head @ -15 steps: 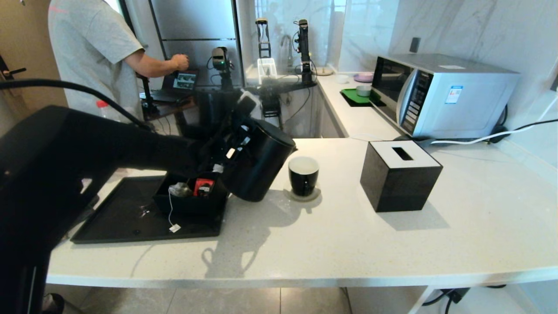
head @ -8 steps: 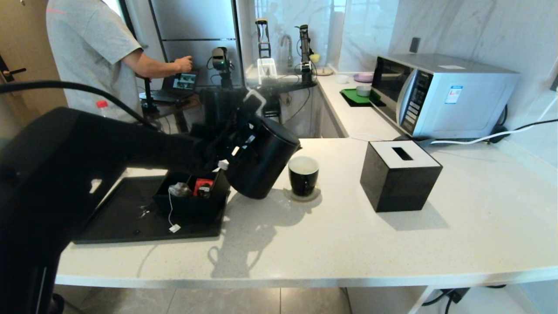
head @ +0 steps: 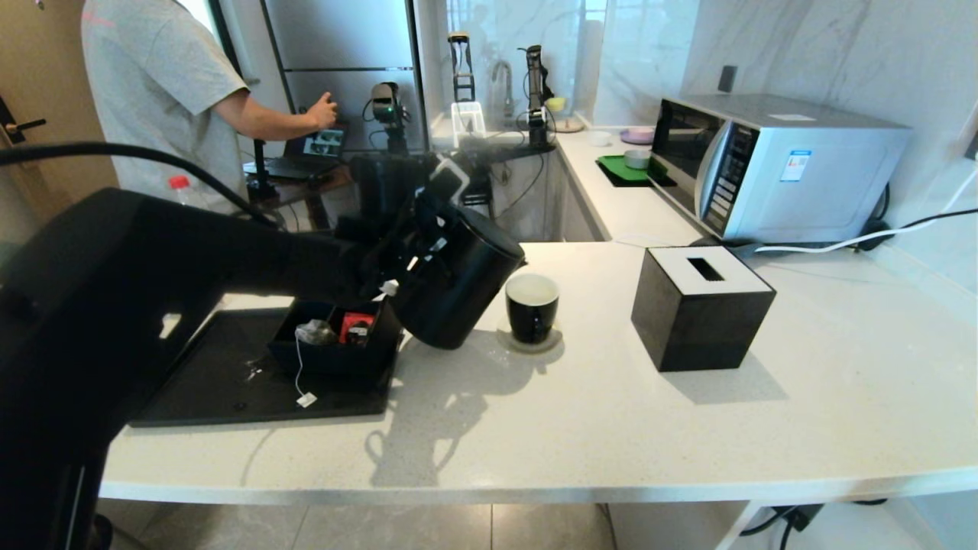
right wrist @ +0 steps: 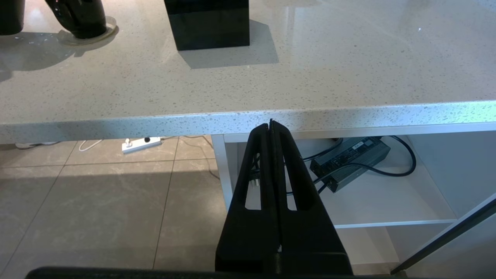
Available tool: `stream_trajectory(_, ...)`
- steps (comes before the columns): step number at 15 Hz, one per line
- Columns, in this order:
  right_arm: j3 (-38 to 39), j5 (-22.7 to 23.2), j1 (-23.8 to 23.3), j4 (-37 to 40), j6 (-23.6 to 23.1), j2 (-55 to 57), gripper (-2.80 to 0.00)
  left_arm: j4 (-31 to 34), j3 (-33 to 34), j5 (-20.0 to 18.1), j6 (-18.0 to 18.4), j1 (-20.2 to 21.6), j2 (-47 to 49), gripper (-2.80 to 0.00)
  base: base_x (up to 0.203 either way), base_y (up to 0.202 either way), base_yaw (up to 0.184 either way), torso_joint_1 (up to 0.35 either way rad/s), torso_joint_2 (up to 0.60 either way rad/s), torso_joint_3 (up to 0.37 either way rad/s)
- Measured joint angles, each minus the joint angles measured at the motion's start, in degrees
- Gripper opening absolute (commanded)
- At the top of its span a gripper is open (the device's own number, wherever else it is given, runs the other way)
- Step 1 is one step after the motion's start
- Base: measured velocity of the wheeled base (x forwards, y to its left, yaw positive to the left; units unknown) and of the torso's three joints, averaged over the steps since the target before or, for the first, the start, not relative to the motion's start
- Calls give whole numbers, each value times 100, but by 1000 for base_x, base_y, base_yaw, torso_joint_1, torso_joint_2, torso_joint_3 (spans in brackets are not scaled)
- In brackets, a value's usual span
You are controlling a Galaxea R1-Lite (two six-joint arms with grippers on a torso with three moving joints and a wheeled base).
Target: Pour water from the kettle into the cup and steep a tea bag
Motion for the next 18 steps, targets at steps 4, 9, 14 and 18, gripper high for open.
stream_trajectory(4, 2, 0, 0, 0, 2, 0, -280, 0, -2, -2, 152, -4, 9, -280, 0, 0, 0, 0, 0, 0)
stream_trajectory(9, -2, 1, 0, 3, 2, 0, -280, 6, -133, -6, 386, -4, 55, -280, 0, 0, 0, 0, 0, 0)
stream_trajectory(14, -2, 2, -1, 2, -1, 0, -280, 5, -217, -9, 533, -24, 106, -280, 0, 0, 0, 0, 0, 0)
stream_trajectory(18, -2, -2, 0, 2, 0, 0, -280, 9, -235, -16, 689, -41, 118, -280, 0, 0, 0, 0, 0, 0)
